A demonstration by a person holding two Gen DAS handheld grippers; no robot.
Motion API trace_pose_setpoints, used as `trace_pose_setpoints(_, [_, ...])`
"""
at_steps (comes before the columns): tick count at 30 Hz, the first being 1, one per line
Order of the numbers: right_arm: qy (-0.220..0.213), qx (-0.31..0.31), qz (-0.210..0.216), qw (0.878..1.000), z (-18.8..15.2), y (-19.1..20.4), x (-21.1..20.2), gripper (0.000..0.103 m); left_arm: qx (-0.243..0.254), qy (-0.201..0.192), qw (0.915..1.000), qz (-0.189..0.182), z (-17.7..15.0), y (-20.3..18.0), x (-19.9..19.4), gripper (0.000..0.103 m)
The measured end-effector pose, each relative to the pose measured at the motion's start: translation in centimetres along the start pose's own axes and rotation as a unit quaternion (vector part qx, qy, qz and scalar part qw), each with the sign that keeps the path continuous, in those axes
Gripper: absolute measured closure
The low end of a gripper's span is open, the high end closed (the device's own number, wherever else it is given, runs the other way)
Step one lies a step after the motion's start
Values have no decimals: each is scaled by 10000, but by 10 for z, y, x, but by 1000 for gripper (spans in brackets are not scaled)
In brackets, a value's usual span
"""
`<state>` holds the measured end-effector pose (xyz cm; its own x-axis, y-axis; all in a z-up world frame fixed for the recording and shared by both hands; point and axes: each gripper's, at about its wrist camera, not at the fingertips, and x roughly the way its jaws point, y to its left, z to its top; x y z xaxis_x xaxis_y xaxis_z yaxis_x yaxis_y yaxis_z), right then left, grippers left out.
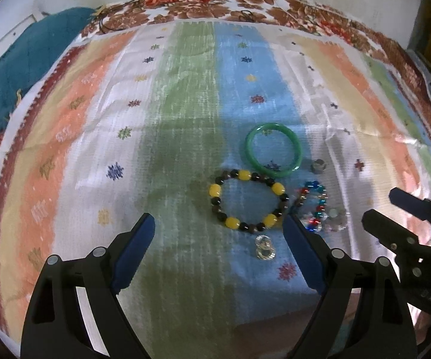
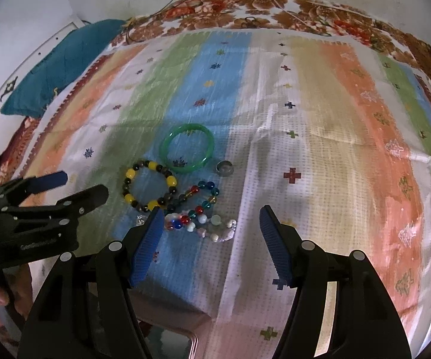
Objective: Organize jewelry
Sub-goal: 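Move both open tools back to the remaining bracelets, then grasp the yellow-and-black bead bracelet with the left tool while the right tool grasps the multicolour bracelet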
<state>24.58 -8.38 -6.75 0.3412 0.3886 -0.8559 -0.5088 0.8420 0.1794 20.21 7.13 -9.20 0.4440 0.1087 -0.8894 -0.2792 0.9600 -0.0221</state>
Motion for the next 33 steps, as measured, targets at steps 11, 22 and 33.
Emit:
trace_pose_setpoints(11, [319, 14, 13, 9995, 6, -4, 28, 37, 95, 156, 9998, 33, 8, 7, 25, 17])
trace_pose_setpoints(22, [639, 121, 99, 9978, 24, -9, 57, 37, 97, 320, 9994, -80, 15, 8, 50, 17])
trace_pose_setpoints(33, [897, 216, 85, 9957, 20, -14, 77, 37, -17, 454, 9988, -179, 12, 13, 61, 18])
